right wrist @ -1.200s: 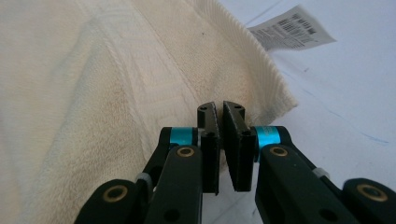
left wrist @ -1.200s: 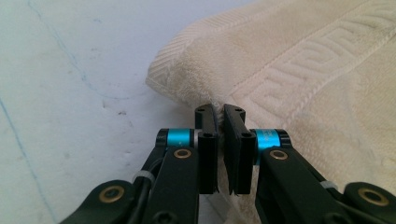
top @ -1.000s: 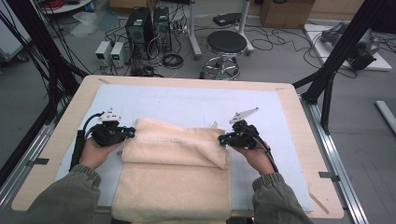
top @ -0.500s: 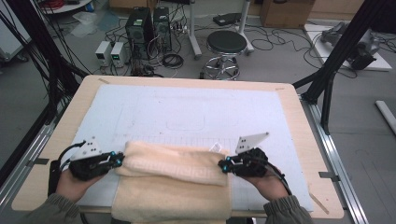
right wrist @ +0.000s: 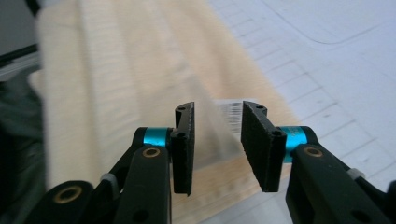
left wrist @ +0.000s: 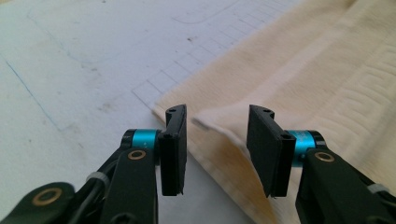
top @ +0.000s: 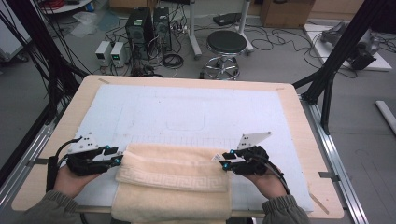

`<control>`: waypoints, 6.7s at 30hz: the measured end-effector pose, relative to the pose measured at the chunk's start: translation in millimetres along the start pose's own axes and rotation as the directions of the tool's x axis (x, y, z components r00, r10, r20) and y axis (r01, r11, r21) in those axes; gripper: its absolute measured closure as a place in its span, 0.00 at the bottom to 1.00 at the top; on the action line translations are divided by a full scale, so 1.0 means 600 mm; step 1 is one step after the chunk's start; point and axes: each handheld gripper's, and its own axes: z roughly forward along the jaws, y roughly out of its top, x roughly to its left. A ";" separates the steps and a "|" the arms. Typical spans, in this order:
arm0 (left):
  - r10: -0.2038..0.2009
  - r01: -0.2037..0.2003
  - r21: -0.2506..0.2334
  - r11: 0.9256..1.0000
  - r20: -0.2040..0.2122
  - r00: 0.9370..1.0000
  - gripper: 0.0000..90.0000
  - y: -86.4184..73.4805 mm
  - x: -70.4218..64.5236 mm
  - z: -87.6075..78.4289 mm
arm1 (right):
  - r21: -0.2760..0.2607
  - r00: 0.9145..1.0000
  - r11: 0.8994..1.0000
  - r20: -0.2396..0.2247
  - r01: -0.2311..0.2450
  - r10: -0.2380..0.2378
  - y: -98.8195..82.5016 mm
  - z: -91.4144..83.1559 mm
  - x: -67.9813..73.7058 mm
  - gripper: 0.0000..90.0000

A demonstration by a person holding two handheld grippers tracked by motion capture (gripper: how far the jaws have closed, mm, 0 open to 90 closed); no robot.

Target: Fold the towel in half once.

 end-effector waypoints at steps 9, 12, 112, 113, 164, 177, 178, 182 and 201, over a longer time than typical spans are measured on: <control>-0.002 0.002 0.005 1.000 -0.071 0.997 0.65 0.009 0.039 0.050 | 0.014 0.995 0.998 0.078 -0.055 0.053 -0.002 0.026 -0.056 0.67; -0.004 0.006 0.014 1.000 -0.088 0.996 0.64 0.009 0.047 0.062 | 0.008 0.993 0.997 0.091 -0.082 0.081 -0.007 0.032 -0.075 0.64; -0.026 0.028 0.025 0.999 -0.070 0.997 0.90 0.099 0.055 0.114 | 0.055 0.998 0.998 0.069 -0.006 0.002 0.077 0.050 -0.115 0.93; -0.019 0.020 0.011 1.000 -0.066 0.998 0.90 0.098 0.052 0.108 | 0.050 0.997 0.999 0.071 -0.003 0.000 0.078 0.043 -0.110 0.93; 0.101 -0.119 0.102 0.988 0.172 0.980 0.80 -0.022 -0.064 0.064 | 0.099 0.996 0.994 -0.087 0.042 -0.034 -0.050 0.047 0.027 0.69; 0.173 -0.180 0.025 0.983 0.170 0.970 0.95 -0.018 -0.097 0.005 | 0.052 0.990 0.994 -0.116 0.092 -0.086 -0.041 0.024 0.045 0.98; 0.180 -0.185 0.016 0.983 0.171 0.969 0.95 -0.018 -0.102 -0.003 | 0.045 0.988 0.994 -0.120 0.104 -0.098 -0.037 0.019 0.049 0.98; 0.204 -0.206 -0.007 0.979 0.180 0.962 0.95 -0.022 -0.125 -0.042 | 0.041 0.982 0.990 -0.143 0.133 -0.126 -0.028 -0.003 0.074 0.98; 0.154 -0.156 -0.001 0.988 0.149 0.977 0.53 -0.031 -0.123 -0.050 | -0.007 0.991 0.997 -0.107 0.076 -0.076 -0.034 -0.013 0.060 0.66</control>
